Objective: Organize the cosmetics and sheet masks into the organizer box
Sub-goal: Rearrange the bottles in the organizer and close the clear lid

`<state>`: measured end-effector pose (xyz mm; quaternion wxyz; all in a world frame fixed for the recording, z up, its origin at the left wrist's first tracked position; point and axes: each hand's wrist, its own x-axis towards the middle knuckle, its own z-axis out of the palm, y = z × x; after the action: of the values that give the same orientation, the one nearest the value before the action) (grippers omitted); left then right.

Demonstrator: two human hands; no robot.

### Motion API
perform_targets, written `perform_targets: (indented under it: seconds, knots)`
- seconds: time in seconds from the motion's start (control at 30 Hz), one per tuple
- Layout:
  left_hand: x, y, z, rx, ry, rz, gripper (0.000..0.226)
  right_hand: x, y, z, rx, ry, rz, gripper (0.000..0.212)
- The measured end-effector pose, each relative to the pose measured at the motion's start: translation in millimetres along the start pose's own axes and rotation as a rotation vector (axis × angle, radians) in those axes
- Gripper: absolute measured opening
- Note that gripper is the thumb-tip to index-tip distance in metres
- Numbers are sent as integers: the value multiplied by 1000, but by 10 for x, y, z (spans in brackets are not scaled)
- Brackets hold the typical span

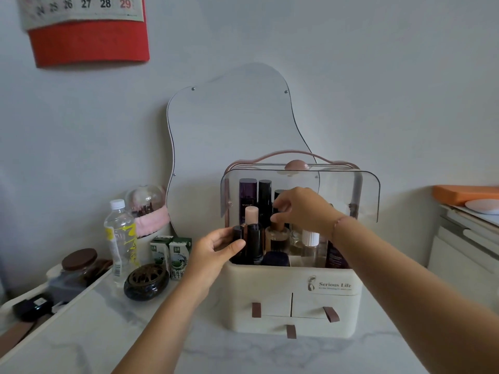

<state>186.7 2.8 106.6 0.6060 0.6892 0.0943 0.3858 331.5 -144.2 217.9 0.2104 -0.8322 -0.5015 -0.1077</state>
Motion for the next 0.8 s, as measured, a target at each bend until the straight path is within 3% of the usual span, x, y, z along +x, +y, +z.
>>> perform_targets:
  seconds: [0.17,0.4,0.57,0.8]
  knots:
    - [-24,-17,-16,-5,-27,-7,41,137,38,80,-99,-54,25,32]
    - [-38,-16,-10,-5,-33,-22,33,184,84,27,14,-125,1,27]
    - [-65,-4,-13,-14,-2,-33,43,255,-72,105,5,24,-5,33]
    - [-117,13,-45,14,-2,-23,25,370,-232,280,28,6,-71,30]
